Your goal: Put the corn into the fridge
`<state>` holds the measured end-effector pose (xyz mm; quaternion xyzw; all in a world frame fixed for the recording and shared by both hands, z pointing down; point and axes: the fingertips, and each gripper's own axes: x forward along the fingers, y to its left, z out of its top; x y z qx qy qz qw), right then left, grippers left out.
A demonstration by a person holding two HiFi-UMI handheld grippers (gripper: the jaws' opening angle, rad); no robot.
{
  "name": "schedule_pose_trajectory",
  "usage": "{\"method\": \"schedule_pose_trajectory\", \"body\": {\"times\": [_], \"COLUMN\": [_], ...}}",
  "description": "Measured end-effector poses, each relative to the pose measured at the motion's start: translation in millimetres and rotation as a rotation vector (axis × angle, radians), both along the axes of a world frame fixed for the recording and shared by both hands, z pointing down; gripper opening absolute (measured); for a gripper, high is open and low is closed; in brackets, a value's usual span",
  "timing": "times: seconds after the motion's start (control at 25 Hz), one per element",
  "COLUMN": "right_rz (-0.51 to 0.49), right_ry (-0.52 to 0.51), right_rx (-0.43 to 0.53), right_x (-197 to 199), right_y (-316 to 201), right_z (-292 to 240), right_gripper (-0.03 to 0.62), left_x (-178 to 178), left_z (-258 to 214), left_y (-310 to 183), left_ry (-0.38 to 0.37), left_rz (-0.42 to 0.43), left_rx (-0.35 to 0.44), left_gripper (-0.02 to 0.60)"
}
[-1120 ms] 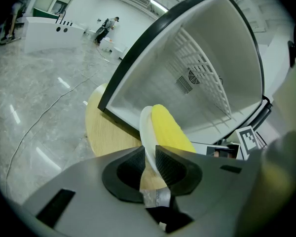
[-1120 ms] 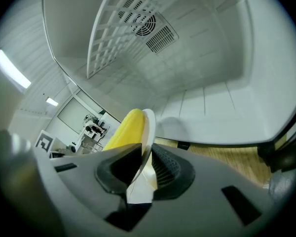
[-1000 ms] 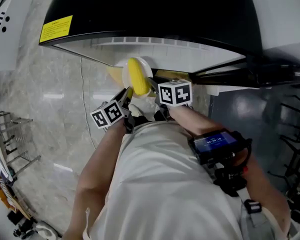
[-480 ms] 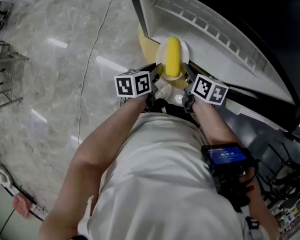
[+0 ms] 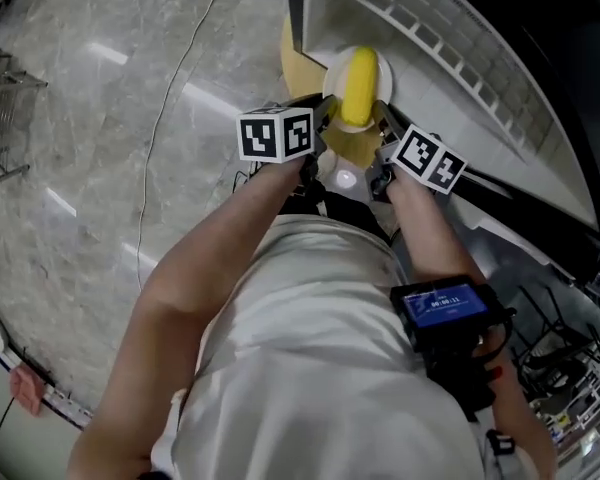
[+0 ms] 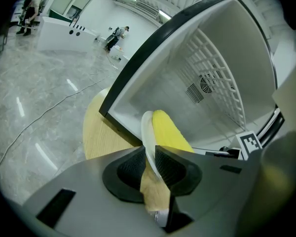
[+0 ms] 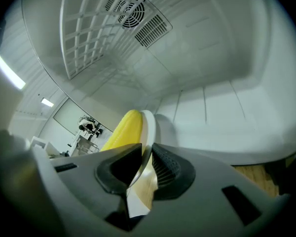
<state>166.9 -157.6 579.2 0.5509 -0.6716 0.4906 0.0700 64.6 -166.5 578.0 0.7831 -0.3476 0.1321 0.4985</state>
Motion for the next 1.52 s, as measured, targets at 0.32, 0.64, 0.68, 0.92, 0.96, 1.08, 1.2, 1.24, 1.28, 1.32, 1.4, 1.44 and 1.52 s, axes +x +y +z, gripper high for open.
{"method": "schedule_pose_trajectory", "body": {"times": [0.32,0.64,0.68,0.92,0.96,1.08,1.2,1.24,1.28,1.32,1.4,1.44,1.52], "right_rz": [0.011,0.049,0.058,0.107,0.112,0.128,0.148,0.154,0.159,0.164,0.175,0.181,0.192], "right_ry": [-0.007,-0.006,-0.007,0.006,0.011,0.032,0.060,0.075,0.093,0.109,0.136,0.146,0.162], "right_rx": [0.019,0.014,0.014,0.024,0.025,0.025,0.026,0.029,0.032,0.033,0.030,0.027,0.021], "right_x": [8,30,32,47,49,54,57,57,58,60,63,66,70], "right_y": [-13,-19,-21,-37,-40,-49,-55,-57,-59,-60,-62,-63,-66], "right_z": [3,9,9,8,8,11,12,12,12,12,12,12,12], "right_gripper": [0.058,0.058,0.058,0.058,0.058,0.058,0.058,0.058,0.058,0.058,0.060,0.060,0.060], "left_x": [9,31,33,47,49,55,60,61,62,64,69,72,78], "left_z": [3,6,6,5,6,8,10,10,10,11,11,10,11], "left_y": [-17,-29,-31,-51,-54,-65,-74,-76,-79,-82,-87,-88,-92], "left_ry": [-0.014,0.004,0.002,-0.005,-0.011,-0.033,-0.054,-0.067,-0.082,-0.096,-0.122,-0.133,-0.158], "left_rz": [-0.006,-0.022,-0.019,-0.010,-0.008,-0.007,-0.001,0.003,0.008,0.015,0.033,0.045,0.069], "left_rx": [0.018,0.020,0.023,0.036,0.043,0.062,0.083,0.091,0.100,0.109,0.127,0.135,0.144], "left_gripper": [0.069,0.063,0.063,0.060,0.060,0.060,0.060,0.060,0.060,0.060,0.061,0.061,0.061]}}
